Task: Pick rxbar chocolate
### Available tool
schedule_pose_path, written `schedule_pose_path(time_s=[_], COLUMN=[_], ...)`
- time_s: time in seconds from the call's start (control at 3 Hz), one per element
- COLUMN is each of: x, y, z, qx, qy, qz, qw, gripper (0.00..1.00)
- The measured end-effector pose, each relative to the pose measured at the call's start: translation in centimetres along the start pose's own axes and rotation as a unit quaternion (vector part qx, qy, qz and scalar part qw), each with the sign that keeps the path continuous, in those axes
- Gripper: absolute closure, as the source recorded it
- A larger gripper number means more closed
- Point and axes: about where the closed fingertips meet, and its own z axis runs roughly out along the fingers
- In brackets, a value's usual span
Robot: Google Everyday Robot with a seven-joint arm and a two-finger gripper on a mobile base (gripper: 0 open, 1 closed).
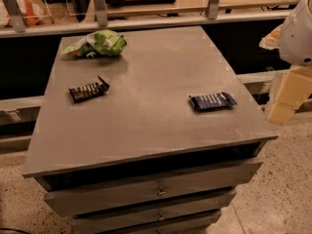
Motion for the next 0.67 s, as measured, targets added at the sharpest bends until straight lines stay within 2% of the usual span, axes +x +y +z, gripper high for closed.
schedule_pose_path(time_s=[0.33, 0.67], x=[0.0, -0.7], y=[0.0, -0.5], z=[0.0, 1.2], qx=[0.0, 0.0], qy=[0.0, -0.024], qz=[0.0, -0.009], qw=[1.0, 0.9997], gripper=[0.0, 0.0])
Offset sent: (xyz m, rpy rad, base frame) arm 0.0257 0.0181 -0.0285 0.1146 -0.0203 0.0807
